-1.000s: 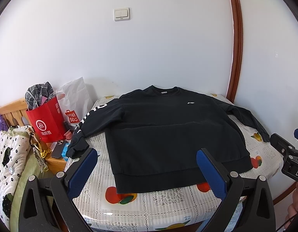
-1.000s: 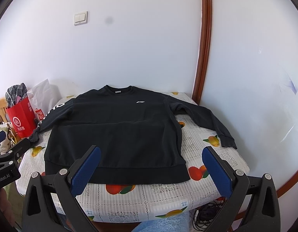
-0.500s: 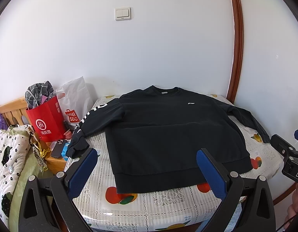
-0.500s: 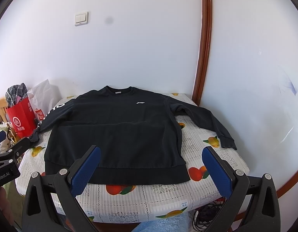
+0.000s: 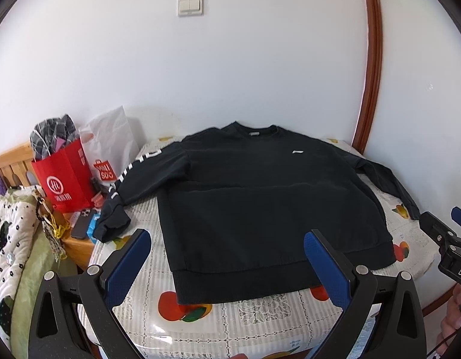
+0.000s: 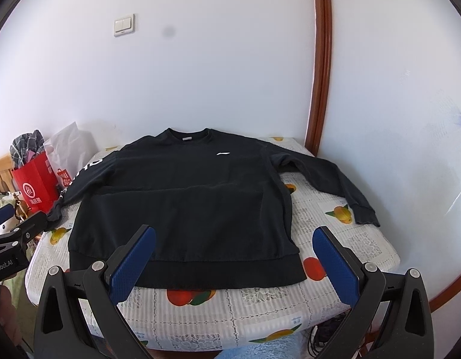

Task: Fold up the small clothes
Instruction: 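Grasp the lettered sleeve cuff with the left gripper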

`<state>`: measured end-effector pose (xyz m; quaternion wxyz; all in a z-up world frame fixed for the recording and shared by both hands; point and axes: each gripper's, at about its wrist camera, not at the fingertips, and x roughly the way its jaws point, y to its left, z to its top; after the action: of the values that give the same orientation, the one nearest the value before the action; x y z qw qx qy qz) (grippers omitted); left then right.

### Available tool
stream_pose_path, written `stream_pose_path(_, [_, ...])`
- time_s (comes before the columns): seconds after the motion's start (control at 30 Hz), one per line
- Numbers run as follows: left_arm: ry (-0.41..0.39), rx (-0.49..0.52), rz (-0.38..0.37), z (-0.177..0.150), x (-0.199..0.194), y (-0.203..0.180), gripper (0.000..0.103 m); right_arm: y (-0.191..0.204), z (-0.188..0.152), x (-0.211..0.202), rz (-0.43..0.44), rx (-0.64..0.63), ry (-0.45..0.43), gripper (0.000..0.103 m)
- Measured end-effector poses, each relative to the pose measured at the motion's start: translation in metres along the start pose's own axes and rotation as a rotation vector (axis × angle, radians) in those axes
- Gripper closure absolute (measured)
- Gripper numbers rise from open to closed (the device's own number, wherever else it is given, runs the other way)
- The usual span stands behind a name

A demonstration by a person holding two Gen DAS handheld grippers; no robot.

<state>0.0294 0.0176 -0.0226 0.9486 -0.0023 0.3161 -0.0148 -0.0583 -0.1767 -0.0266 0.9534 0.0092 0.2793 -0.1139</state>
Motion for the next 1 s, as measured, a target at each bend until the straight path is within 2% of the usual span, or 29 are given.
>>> stream_pose_path(0.2, [0.090, -0.056, -0.010, -0.005, 0.048, 0.026, 0.001, 0.006, -0.001, 0.036, -0.035, -0.030, 0.020, 0.000])
stream_pose_path(0.33, [0.156, -0.108, 0.001, -0.010, 0.086, 0.052, 0.001, 0.013, -0.003, 0.069, -0.002, -0.016, 0.069, 0.000])
stream_pose_path(0.57, [0.203, -0.205, 0.118, -0.019, 0.132, 0.114, 0.004, 0.043, -0.007, 0.125, 0.021, -0.074, 0.128, 0.000])
stream_pose_path(0.7, [0.187, -0.261, 0.165, -0.017, 0.147, 0.155, 0.005, 0.065, -0.011, 0.156, 0.040, -0.111, 0.182, 0.000])
stream_pose_path(0.87, [0.198, -0.234, 0.252, -0.009, 0.176, 0.184, 0.005, 0.089, -0.016, 0.189, 0.046, -0.156, 0.241, 0.000])
stream_pose_path(1.0, [0.223, -0.155, 0.287, -0.009, 0.202, 0.191, 0.005, 0.100, -0.018, 0.208, 0.030, -0.186, 0.267, 0.000])
